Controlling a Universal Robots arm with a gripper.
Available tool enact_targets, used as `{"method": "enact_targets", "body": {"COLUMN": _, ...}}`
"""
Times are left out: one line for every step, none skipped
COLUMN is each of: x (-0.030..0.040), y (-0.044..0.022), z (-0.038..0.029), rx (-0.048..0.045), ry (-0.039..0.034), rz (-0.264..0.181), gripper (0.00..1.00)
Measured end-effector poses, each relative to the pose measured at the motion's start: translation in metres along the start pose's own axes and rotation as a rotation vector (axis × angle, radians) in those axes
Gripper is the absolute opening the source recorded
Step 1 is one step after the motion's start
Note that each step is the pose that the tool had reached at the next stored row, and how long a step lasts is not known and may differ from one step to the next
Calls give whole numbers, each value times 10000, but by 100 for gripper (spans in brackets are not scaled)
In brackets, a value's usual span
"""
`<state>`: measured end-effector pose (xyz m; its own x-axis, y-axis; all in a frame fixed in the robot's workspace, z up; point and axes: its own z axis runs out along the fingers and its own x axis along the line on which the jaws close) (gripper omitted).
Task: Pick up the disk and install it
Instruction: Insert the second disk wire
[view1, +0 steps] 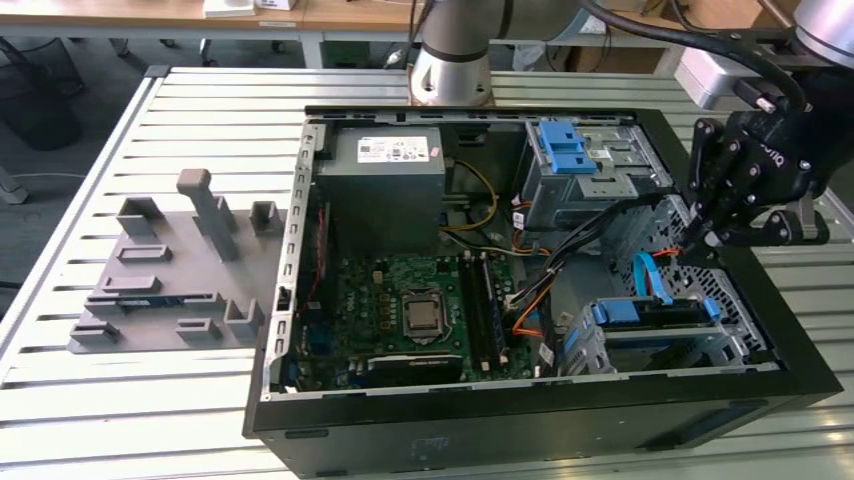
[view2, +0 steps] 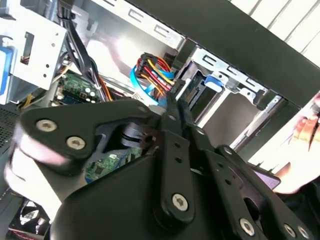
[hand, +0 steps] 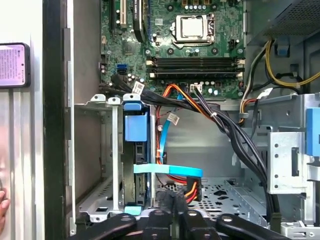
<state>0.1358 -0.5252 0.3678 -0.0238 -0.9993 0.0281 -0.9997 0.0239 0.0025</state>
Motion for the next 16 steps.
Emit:
{"method": "enact_targets", "body": {"x": -2, "y": 0, "z": 6, "rx": 1, "ry": 49, "rz": -1, "gripper": 17}}
{"method": "enact_targets", "body": {"x": -5, "y": -1, "z": 16, "rx": 2, "ry": 74, "rz": -1, "gripper": 24}}
{"method": "enact_targets", "body": {"x": -12, "y": -3, "z": 25, "rx": 2, "ry": 90, "rz": -1, "gripper": 24}}
{"method": "enact_targets", "body": {"x": -21, "y": -6, "z": 35, "rx": 2, "ry": 92, "rz": -2, "gripper": 24}}
{"method": "enact_targets", "body": {"x": -26, "y": -6, "z": 46, "rx": 2, "ry": 91, "rz": -1, "gripper": 24}}
{"method": "enact_targets", "body": {"x": -31, "y": -9, "z": 55, "rx": 2, "ry": 90, "rz": -1, "gripper": 24}}
{"method": "enact_targets", "body": {"x": -34, "y": -10, "z": 64, "rx": 2, "ry": 90, "rz": -1, "gripper": 24}}
{"method": "enact_targets", "body": {"x": -35, "y": -10, "z": 71, "rx": 2, "ry": 100, "rz": 0, "gripper": 24}}
{"method": "enact_targets", "body": {"x": -36, "y": -10, "z": 81, "rx": 3, "ry": 115, "rz": 1, "gripper": 24}}
{"method": "enact_targets", "body": {"x": -36, "y": -11, "z": 93, "rx": 3, "ry": 129, "rz": 1, "gripper": 24}}
{"method": "enact_targets", "body": {"x": -37, "y": -11, "z": 104, "rx": 4, "ry": 154, "rz": 1, "gripper": 24}}
{"method": "enact_targets", "body": {"x": -37, "y": -11, "z": 114, "rx": 4, "ry": 191, "rz": 1, "gripper": 24}}
{"method": "enact_targets", "body": {"x": -38, "y": -12, "z": 125, "rx": 5, "ry": 231, "rz": 3, "gripper": 24}}
{"method": "enact_targets", "body": {"x": -38, "y": -12, "z": 132, "rx": 6, "ry": 251, "rz": 4, "gripper": 24}}
{"method": "enact_targets", "body": {"x": -38, "y": -12, "z": 134, "rx": 6, "ry": 257, "rz": 6, "gripper": 24}}
{"method": "enact_targets", "body": {"x": -38, "y": -13, "z": 133, "rx": 6, "ry": 259, "rz": 6, "gripper": 24}}
